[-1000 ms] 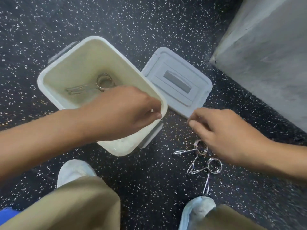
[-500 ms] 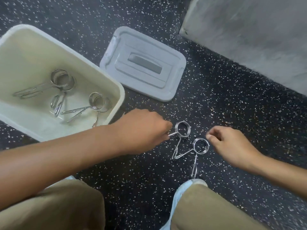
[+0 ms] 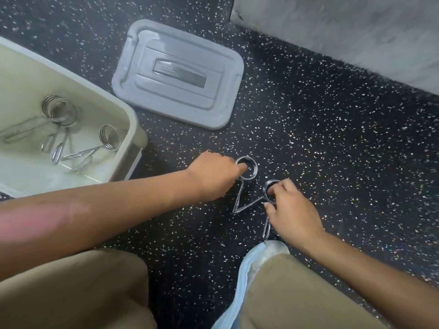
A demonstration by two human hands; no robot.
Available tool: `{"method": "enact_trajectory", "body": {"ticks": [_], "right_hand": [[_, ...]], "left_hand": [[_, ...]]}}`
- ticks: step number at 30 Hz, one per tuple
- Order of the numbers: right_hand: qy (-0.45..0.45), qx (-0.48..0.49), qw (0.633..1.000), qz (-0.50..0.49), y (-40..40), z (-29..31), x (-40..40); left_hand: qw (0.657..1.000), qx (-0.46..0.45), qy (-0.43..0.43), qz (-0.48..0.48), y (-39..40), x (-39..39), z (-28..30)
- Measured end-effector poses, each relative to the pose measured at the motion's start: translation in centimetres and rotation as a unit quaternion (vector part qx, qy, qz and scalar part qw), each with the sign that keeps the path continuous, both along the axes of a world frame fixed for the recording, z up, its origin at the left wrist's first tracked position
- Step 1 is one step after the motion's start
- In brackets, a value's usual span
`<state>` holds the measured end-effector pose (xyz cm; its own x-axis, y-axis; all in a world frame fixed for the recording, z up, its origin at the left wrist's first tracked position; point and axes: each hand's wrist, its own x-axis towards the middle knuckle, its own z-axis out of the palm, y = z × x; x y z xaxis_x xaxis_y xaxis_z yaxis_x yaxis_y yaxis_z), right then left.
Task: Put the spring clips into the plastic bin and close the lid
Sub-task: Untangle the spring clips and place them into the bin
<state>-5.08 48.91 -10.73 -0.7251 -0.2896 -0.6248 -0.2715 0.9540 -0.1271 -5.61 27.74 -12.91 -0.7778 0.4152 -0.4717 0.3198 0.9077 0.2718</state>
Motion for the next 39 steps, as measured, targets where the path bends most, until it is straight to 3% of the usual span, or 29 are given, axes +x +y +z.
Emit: {"method": "enact_trajectory", "body": {"ticks": [7,13,17,22,29,39], "right_hand": [[0.012,0.015,0.999,0.026,0.4,-1.6,0.1],[0.031,0.019,0.997,0.064,0.6,-2.4,-0.4],[0.039,0.024,0.995,0.091,0.7,-2.7,-0.4],[0.045,0.018,0.995,0.092,0.7,-2.6,-0.2],[0.061,-0.015,0.994,0.091,-0.1,-1.4,-0.3],[0.087,-0.088,0.988,0.095,-3.2,2.7,-1.6]], "left_hand": [[0.998,0.012,0.011,0.053,0.7,0.4,-1.8],[0.986,0.094,-0.034,0.135,0.9,0.7,-2.4],[0.953,0.171,-0.093,0.232,0.4,0.9,-2.2],[0.891,0.198,-0.192,0.361,0.3,0.4,-2.3],[0.813,0.294,-0.304,0.401,-0.8,0.6,-1.6],[0.797,0.382,-0.298,0.362,-6.0,1.5,4.9]]}}
